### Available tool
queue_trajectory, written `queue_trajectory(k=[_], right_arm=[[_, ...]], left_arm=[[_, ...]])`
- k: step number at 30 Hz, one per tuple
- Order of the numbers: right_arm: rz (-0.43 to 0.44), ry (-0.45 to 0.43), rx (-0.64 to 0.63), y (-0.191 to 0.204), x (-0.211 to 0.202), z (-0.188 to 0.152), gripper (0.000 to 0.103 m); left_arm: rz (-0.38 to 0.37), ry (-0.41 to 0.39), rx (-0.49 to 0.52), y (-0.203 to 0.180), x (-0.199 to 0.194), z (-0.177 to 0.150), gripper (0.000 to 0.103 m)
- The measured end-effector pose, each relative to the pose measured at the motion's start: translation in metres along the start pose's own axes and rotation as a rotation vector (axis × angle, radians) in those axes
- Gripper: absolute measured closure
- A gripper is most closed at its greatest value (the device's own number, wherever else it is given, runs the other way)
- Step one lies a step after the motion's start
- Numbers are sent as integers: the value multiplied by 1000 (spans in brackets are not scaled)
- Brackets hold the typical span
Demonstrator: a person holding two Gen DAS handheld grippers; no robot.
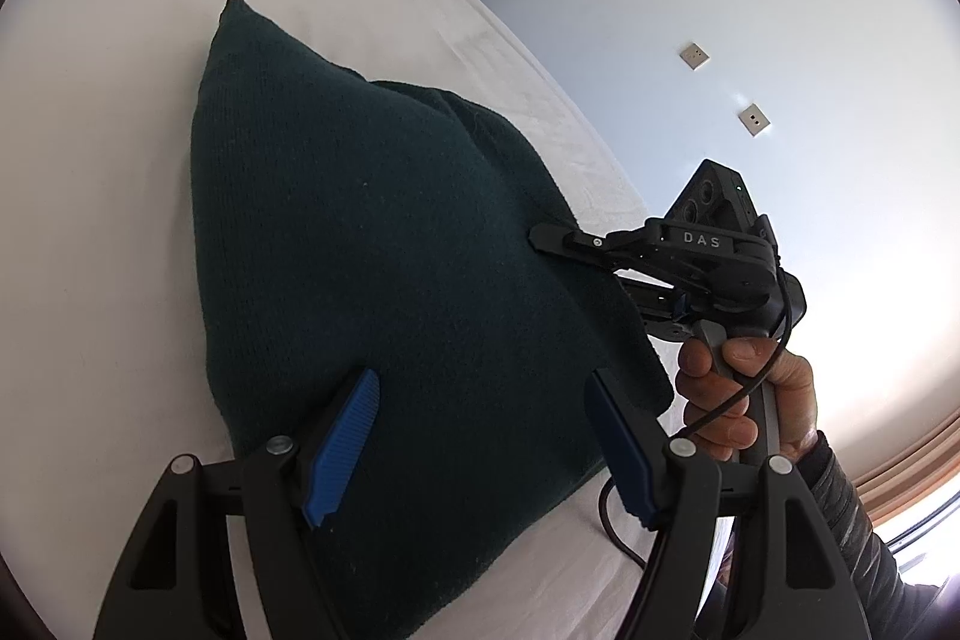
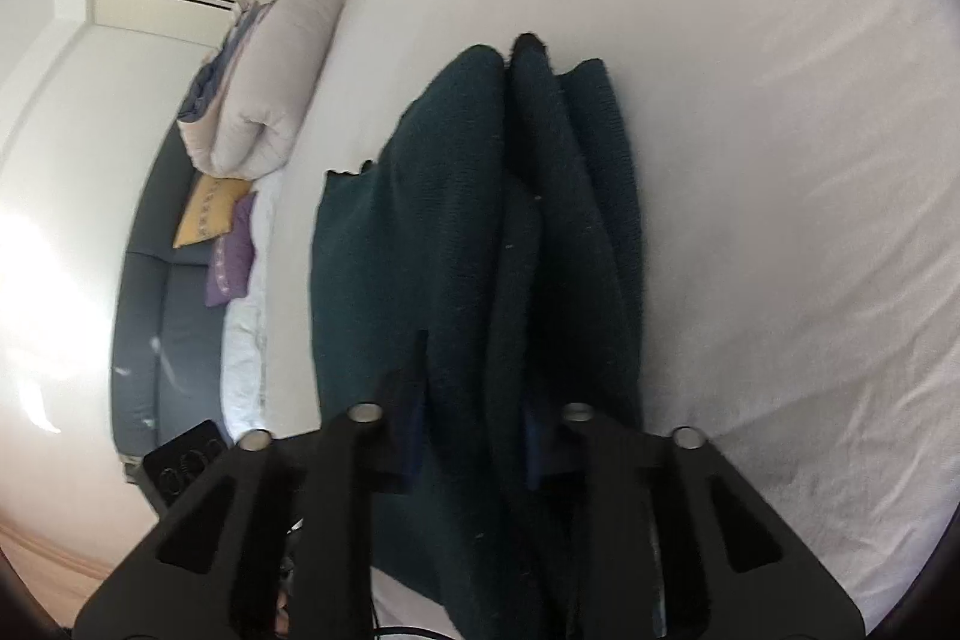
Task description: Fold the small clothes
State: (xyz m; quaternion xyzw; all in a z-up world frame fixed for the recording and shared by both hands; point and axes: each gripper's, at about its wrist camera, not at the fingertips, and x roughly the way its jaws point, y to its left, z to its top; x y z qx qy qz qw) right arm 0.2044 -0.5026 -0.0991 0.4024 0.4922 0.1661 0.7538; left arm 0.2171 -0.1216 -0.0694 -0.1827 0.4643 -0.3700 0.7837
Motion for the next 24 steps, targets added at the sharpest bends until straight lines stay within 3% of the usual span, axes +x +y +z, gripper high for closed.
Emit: queue_trajectory(k=[9, 14, 16, 22, 24], right_arm=[[-48, -112, -67, 12, -38, -25, 91], [-52, -120, -27, -23, -54, -32, 92], [-7, -112, 31, -44, -47, -29, 92], [41, -100, 35, -47, -38, -29, 90], [-12, -119, 22, -39, -46, -36, 85]], left_arm=[[5, 11, 25, -9, 3, 0, 30], [19, 35, 64, -16, 12, -2, 30], [18, 40, 65, -14, 15, -3, 30], [28, 23, 53, -13, 4, -5, 32], [46, -9, 80, -18, -7, -2, 31]])
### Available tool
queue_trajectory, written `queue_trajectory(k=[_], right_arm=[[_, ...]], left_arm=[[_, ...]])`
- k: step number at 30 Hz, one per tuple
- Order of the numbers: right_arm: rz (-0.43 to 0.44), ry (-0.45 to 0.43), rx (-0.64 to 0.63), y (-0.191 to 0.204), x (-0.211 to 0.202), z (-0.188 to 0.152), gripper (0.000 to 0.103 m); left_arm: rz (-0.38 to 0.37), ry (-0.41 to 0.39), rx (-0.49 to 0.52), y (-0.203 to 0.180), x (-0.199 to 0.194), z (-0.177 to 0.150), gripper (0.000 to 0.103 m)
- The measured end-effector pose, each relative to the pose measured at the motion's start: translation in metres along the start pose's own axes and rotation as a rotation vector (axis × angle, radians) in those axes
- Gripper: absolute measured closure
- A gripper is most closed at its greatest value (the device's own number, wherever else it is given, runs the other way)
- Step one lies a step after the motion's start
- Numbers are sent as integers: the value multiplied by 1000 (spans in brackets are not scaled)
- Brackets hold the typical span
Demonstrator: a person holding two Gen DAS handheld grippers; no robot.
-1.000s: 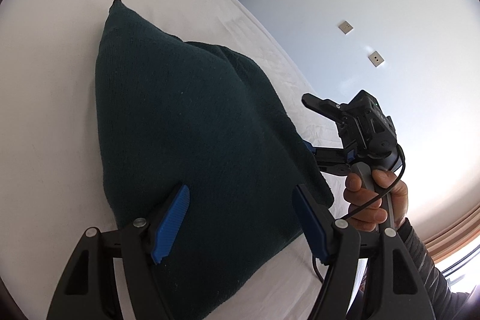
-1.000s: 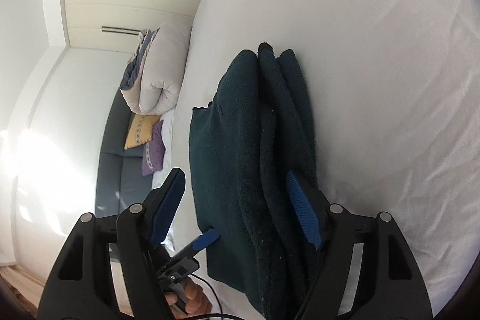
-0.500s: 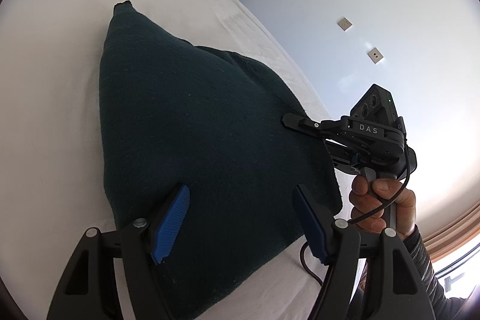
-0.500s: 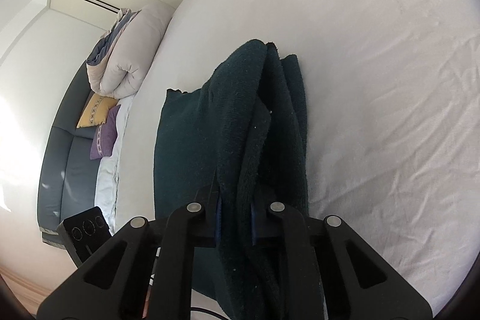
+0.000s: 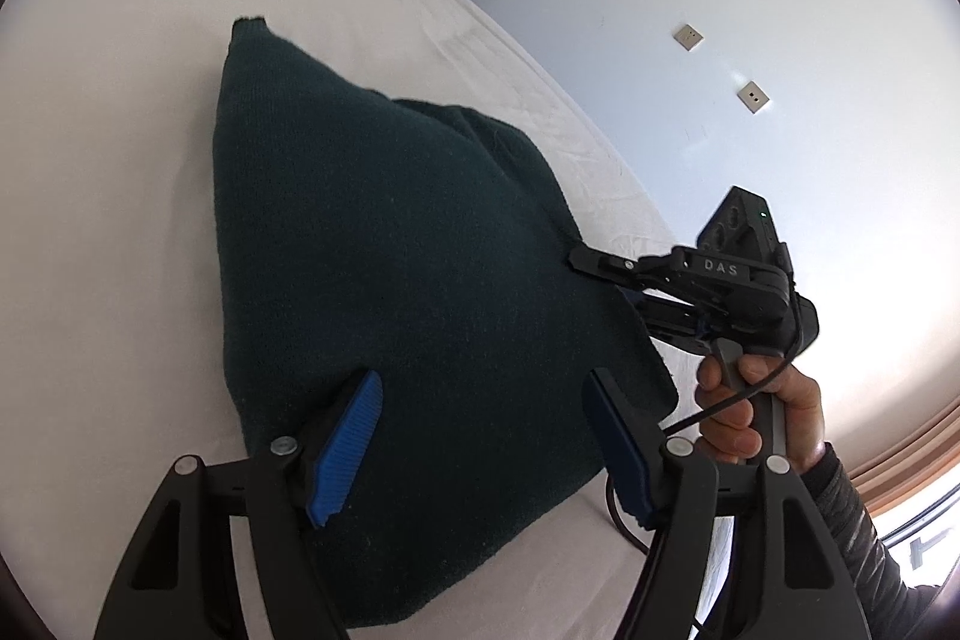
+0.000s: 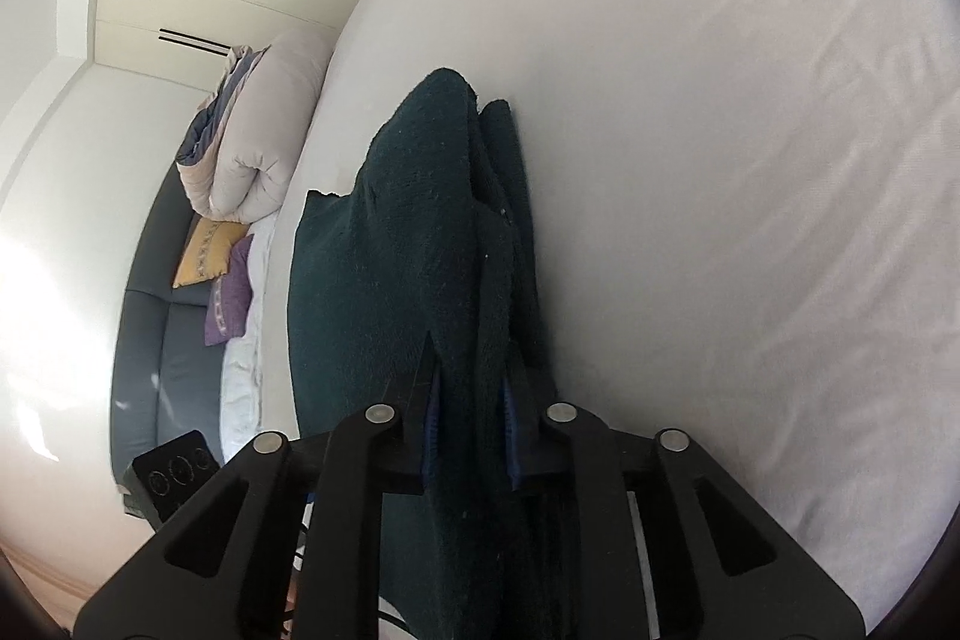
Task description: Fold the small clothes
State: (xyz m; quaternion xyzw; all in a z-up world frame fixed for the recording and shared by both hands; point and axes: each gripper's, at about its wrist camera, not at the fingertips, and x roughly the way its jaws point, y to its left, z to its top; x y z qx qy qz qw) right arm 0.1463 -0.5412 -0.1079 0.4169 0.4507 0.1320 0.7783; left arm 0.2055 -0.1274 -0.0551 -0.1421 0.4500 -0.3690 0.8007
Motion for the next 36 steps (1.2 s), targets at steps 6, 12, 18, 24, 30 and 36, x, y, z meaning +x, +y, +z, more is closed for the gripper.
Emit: queue_trajectory(k=[6, 12, 18, 24, 30, 36], right_arm=[[-97, -108, -195, 56, -55, -39, 85], [-218, -89, -330, 79, -51, -68, 85], [-220, -7, -281, 49, -29, -74, 88], [-150, -70, -248, 22, -30, -81, 103], [-118, -81, -261, 43, -41, -86, 95], [-132, -56, -267, 29, -34, -102, 97]], left_arm=[[68, -68, 10, 11, -13, 36, 32], [158, -22, 46, 23, 20, 70, 38], [292, 31, 147, 15, 55, 63, 37], [295, 46, 155, 22, 62, 62, 35], [282, 15, 118, 8, 38, 62, 36], [373, 0, 248, -2, 49, 37, 34]])
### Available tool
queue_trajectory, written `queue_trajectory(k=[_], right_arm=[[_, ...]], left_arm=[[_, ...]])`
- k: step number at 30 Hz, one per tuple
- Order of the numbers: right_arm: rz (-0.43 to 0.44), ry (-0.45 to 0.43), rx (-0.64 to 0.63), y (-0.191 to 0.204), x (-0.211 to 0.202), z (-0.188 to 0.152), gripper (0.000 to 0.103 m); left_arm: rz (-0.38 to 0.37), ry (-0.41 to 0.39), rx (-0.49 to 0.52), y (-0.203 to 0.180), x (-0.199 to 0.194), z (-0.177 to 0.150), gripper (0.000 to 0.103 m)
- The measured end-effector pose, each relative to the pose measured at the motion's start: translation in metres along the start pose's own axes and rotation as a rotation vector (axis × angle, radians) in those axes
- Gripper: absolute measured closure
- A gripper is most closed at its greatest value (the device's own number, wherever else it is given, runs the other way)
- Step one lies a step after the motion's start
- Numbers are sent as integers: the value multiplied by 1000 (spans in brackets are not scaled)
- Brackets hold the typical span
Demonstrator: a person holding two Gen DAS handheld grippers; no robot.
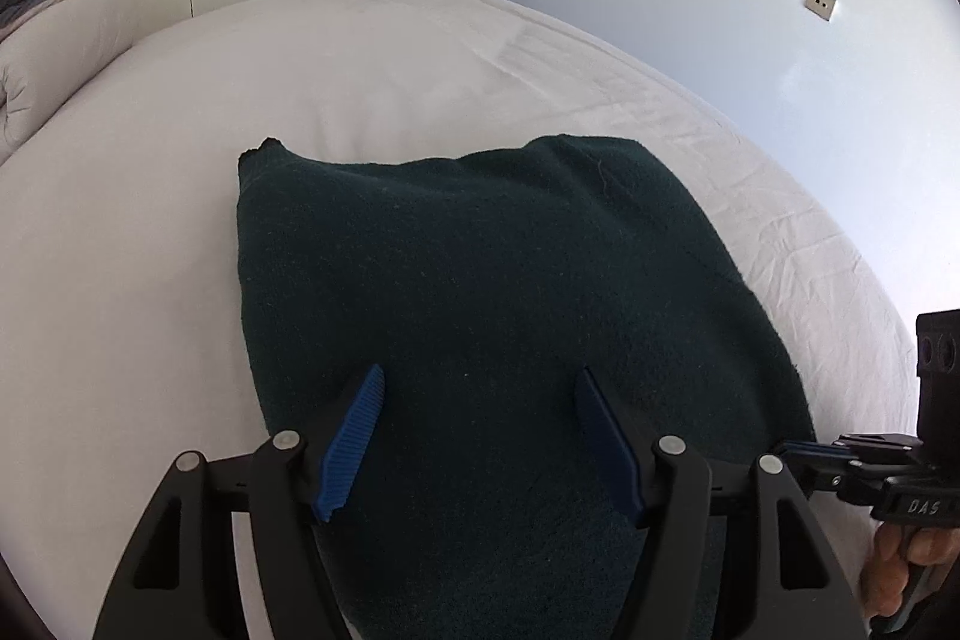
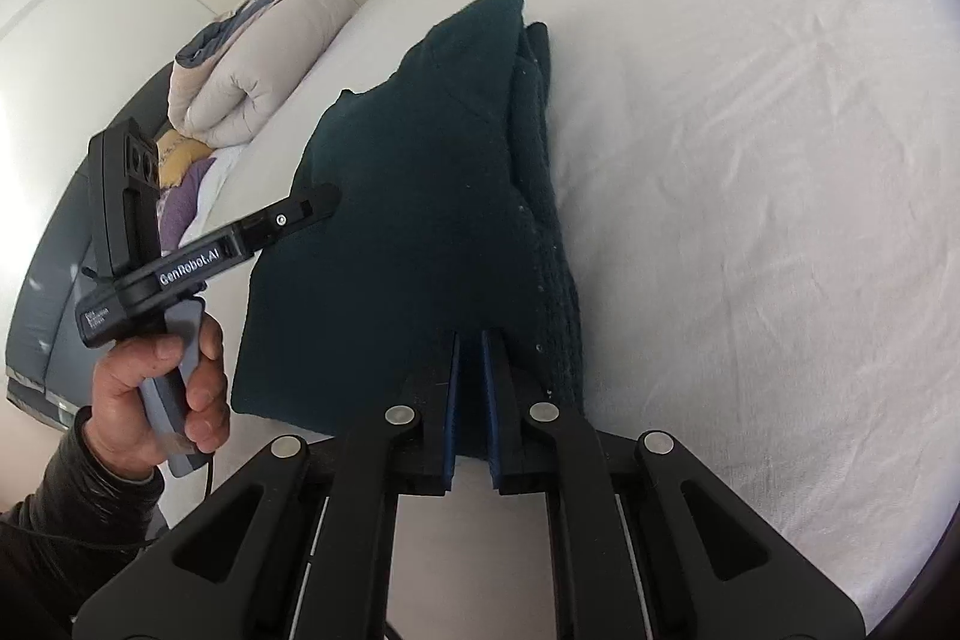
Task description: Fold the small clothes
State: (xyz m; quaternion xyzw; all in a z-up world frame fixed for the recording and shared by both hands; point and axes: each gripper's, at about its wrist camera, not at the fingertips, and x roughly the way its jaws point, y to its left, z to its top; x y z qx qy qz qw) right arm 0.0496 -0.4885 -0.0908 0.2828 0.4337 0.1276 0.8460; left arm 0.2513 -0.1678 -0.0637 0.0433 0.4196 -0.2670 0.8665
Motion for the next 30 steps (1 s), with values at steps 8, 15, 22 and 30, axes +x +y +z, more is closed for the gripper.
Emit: queue_trajectory(k=[8, 15, 22, 30], right_arm=[[-4, -9, -5, 8, -7, 1, 96], [27, -72, 25, 8, -38, 11, 86], [-24, -99, 9, 15, -32, 39, 37], [-46, -55, 15, 11, -2, 83, 37]], left_arm=[[58, 28, 17, -8, -10, 6, 32], [117, 25, 55, -16, -33, 7, 21], [151, 40, 24, 1, -40, 8, 15], [122, 84, -79, 25, -31, -1, 11]])
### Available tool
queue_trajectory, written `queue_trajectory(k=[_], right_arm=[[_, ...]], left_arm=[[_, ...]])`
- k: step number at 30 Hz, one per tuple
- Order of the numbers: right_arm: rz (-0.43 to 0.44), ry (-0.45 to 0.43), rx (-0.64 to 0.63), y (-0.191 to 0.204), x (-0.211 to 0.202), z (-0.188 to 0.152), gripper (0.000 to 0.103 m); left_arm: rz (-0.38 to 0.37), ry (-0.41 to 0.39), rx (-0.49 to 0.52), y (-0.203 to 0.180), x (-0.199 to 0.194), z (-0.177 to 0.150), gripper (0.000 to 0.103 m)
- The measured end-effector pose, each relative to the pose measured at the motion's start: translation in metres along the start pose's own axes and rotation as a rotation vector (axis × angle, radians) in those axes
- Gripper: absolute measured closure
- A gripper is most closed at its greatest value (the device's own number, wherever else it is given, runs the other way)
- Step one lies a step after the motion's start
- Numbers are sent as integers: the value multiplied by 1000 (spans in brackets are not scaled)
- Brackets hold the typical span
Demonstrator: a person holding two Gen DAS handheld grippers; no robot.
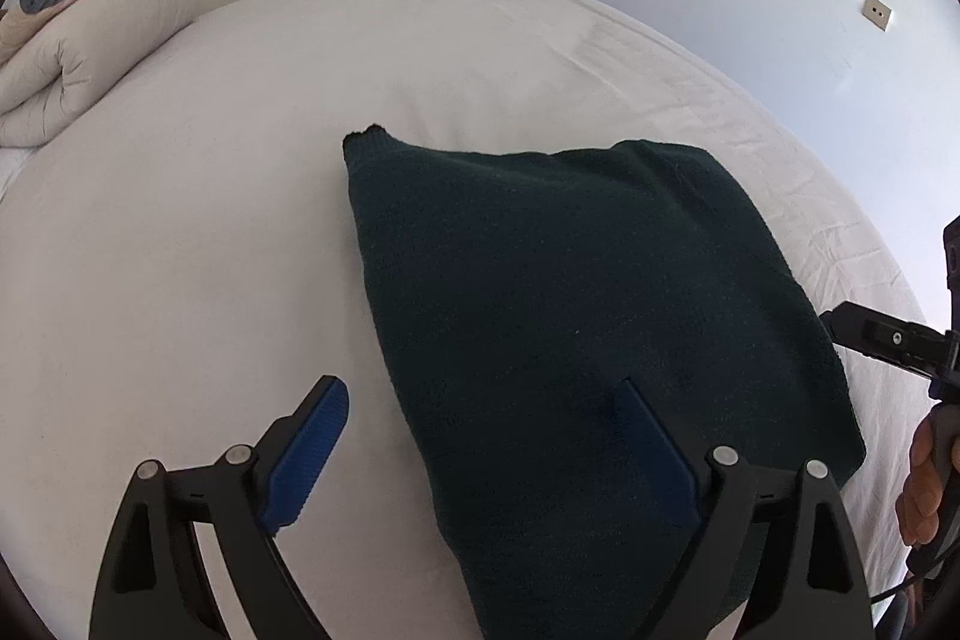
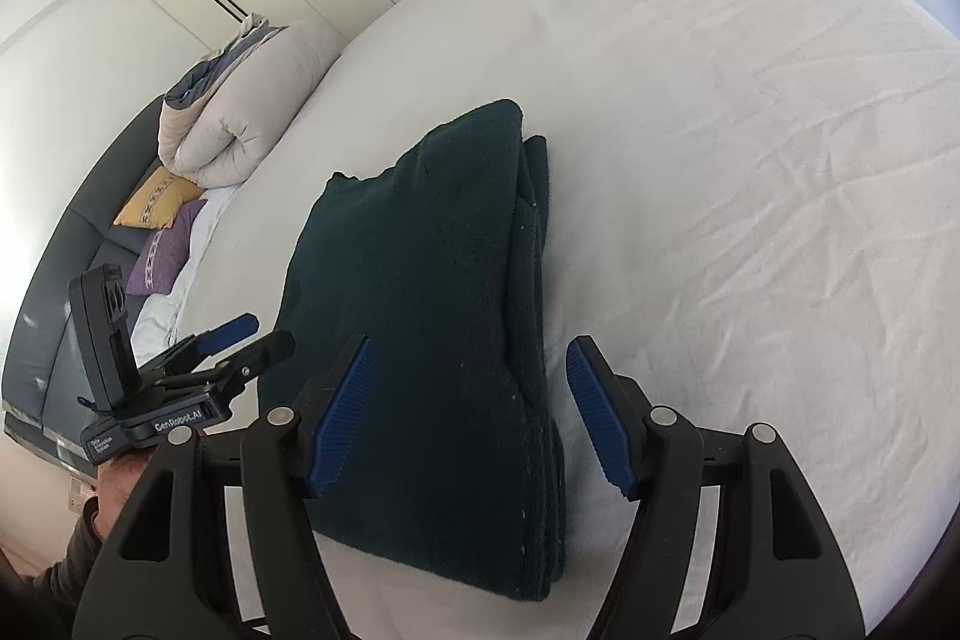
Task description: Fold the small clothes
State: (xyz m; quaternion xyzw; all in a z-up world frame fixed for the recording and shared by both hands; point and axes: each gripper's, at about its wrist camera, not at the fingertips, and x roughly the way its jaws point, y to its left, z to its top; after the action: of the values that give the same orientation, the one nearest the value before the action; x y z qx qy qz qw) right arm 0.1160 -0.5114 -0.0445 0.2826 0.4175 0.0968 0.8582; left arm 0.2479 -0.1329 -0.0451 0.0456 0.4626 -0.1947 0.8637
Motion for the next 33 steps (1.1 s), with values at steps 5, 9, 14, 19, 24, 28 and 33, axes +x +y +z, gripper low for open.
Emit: queue_trajectory(k=[5, 9, 14, 19, 24, 28, 33], right_arm=[[11, 72, 58, -14, 35, 19, 37], [20, 113, 61, -15, 62, 26, 38], [-16, 166, 19, -5, 87, 35, 62], [-164, 155, -85, 26, 93, 36, 78], [-350, 92, -317, 96, 83, 22, 83], [-296, 47, -357, 141, 60, 2, 83], [-194, 50, -384, 189, 42, -44, 83]], left_arm=[[-143, 65, -119, 15, 21, -5, 9], [-240, 102, -208, 27, 37, -8, 12], [-248, 136, -187, 20, 37, -2, 33], [-221, 140, -164, 13, 28, 1, 54], [-191, 121, -149, 15, -5, -7, 64], [-154, 70, -136, 31, -54, -28, 64], [-101, 33, -112, 61, -116, -70, 64]])
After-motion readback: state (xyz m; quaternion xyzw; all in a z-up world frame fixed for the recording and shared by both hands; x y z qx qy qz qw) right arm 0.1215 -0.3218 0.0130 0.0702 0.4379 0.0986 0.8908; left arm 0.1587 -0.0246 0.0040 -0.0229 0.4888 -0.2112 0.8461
